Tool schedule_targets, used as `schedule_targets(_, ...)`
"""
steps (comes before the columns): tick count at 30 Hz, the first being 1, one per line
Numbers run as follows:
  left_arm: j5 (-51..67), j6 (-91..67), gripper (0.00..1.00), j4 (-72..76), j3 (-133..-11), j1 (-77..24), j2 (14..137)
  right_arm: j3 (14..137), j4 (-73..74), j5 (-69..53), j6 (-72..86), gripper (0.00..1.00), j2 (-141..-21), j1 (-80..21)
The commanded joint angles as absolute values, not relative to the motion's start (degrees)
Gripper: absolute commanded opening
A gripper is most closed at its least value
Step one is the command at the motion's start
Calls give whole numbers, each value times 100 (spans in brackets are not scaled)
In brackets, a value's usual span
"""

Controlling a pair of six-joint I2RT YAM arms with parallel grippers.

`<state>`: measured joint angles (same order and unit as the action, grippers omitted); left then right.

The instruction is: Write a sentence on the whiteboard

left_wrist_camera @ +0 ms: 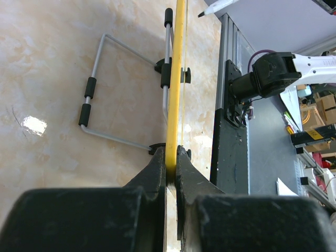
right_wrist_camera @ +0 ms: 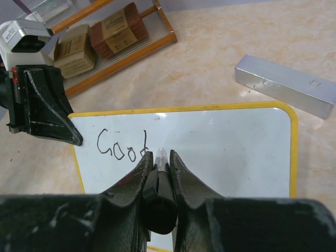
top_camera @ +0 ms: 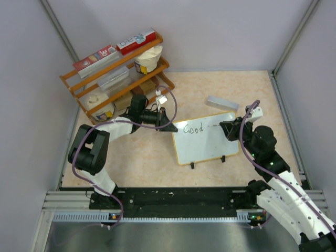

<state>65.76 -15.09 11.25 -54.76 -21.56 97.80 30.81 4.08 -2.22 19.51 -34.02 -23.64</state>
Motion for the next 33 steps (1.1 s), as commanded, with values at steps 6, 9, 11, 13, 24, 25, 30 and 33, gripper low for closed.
schedule_targets(6,6583,-975,0,905,-5361,-2391,9931,2971,35,-105,1977,0,-3621,-2470)
schedule_targets(9,6601,-976,0,905,-5370,-2391,9932,2962,-167,-158,2013,0,-3674,-2470)
schedule_targets(11,6583,-967,0,896,-5353,-2391,9923,2953,-237,-167,2030,0,-3700,-2470)
schedule_targets(13,6583,-967,0,897,-5361,-2391,9923,2936,-290,-176,2083,0,-3718,-2470)
schedule_targets(24,6592,-967,0,896,-5361,-2382,9932,2883,-238,-158,2074,0,-3832,-2470)
schedule_targets(25,6592,-967,0,896,-5370,-2391,9932,2883,-203,-150,2066,0,-3815,-2470)
schedule_targets(30,6600,-967,0,896,-5361,-2391,9923,2874,-53,-18,2048,0,-3727,-2470)
schedule_targets(33,6583,-967,0,896,-5361,-2391,9923,2883,-18,272,2039,0,-3630,-2470)
